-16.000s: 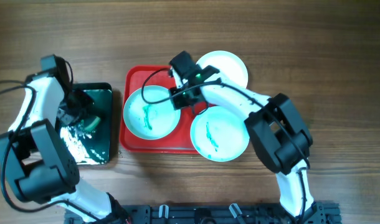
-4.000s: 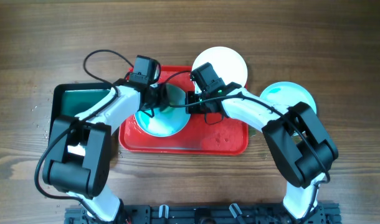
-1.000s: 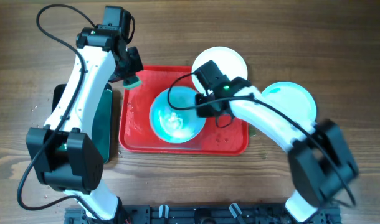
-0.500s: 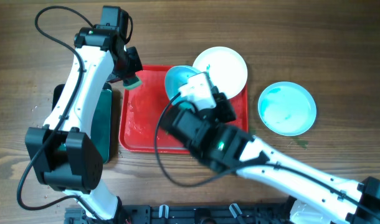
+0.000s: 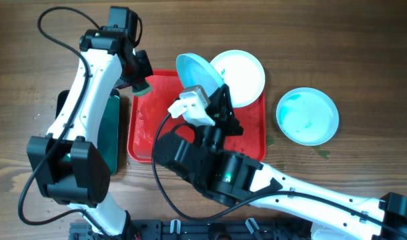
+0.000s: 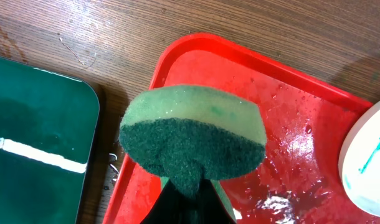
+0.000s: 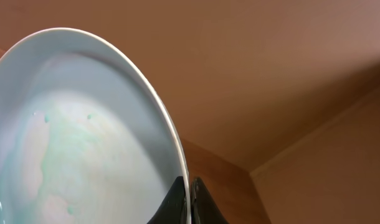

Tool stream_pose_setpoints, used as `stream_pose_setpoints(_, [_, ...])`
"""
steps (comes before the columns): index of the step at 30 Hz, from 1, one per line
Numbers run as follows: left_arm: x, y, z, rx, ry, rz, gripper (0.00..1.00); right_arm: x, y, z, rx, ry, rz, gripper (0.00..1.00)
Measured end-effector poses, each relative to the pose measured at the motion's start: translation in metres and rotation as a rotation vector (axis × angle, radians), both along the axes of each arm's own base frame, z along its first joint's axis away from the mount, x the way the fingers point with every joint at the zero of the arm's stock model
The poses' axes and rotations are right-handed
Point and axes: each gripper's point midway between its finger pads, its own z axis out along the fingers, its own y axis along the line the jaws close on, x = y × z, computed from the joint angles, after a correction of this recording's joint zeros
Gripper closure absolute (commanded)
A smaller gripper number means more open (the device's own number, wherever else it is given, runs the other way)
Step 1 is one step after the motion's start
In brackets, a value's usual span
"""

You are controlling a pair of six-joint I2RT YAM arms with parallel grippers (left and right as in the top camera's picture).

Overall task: Clean dirty plates on tray and stack at the side
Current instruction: 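Lift the second plate with the right gripper and stack it on the first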

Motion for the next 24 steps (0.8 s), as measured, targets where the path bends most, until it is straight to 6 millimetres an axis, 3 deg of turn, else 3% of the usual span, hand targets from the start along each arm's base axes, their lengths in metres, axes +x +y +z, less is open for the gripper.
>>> stream_pose_setpoints(6, [0.000, -0.001, 0.000, -0.004, 0.001, 0.002, 0.96, -0.006, 0.006, -0.057, 0.067, 0.257, 0.121, 0.96])
stream_pose_setpoints(11, [0.000, -0.001, 0.000, -0.004, 0.001, 0.002, 0.96, 0.004, -0.015, -0.112, 0.328, 0.553, 0.055, 0.96])
stream_pose_setpoints(15, [0.000, -0.001, 0.000, -0.004, 0.001, 0.002, 0.96, 0.020, -0.045, -0.127, 0.560, 0.704, -0.026, 0.96])
stream_pose_setpoints(18, [0.000, -0.001, 0.000, -0.004, 0.002, 0.002, 0.96, 0.035, -0.088, -0.115, 0.752, 0.729, -0.103, 0.96])
stream_pose_setpoints(21, [-0.001, -0.001, 0.000, -0.004, 0.003, 0.002, 0.96, 0.043, -0.171, -0.098, 0.952, 0.671, -0.271, 0.96])
stream_pose_setpoints(24, [-0.001, -0.001, 0.000, -0.004, 0.005, 0.002, 0.96, 0.031, -0.248, -0.104, 1.062, 0.639, -0.500, 0.96])
